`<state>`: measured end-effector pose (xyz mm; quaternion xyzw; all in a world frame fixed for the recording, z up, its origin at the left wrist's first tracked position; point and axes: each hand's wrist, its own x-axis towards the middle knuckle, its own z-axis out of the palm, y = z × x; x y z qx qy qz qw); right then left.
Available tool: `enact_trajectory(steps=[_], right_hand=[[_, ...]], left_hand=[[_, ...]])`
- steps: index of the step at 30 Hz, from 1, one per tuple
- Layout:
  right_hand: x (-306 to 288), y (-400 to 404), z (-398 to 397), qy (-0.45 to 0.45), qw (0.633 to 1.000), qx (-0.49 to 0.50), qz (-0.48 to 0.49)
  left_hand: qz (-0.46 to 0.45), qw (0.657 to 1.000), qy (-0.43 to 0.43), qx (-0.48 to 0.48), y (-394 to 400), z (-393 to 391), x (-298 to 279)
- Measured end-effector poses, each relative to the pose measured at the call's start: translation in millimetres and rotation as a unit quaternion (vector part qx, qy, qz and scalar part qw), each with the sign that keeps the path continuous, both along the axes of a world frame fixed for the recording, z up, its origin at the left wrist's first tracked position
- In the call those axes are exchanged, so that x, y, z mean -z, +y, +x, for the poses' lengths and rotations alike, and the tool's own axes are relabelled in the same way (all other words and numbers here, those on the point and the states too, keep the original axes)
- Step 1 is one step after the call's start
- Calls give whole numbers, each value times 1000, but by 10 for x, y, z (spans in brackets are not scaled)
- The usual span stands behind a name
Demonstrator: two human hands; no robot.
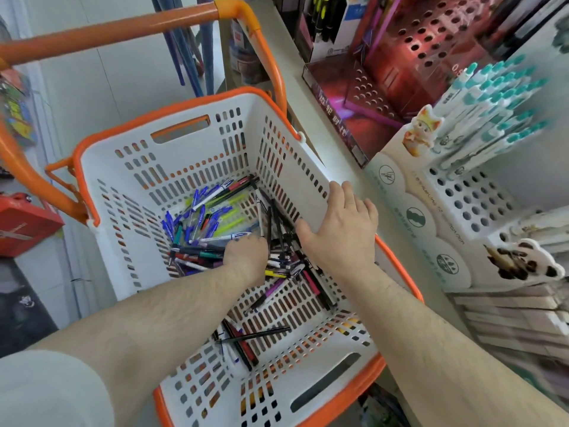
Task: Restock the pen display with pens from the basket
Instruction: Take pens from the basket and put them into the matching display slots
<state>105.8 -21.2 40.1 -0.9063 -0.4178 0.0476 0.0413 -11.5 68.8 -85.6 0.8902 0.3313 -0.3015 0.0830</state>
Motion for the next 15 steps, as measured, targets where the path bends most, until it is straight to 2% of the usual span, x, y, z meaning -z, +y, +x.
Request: enact_trajectory(steps=[2, 9, 13, 15], right_hand=[[-11, -2, -2, 10, 1000, -1, 10], [-99, 6, 13, 66, 997, 10, 25], [-284, 17, 36, 138, 989, 23, 39], [-399, 11, 59, 216, 974, 50, 50]], left_hand=[[8, 1000, 26, -6, 24, -115, 33], [-53, 997, -52, 26, 156, -159, -247], [-117, 987, -101, 28, 197, -171, -462], [-151, 978, -146, 3, 208, -183, -602]])
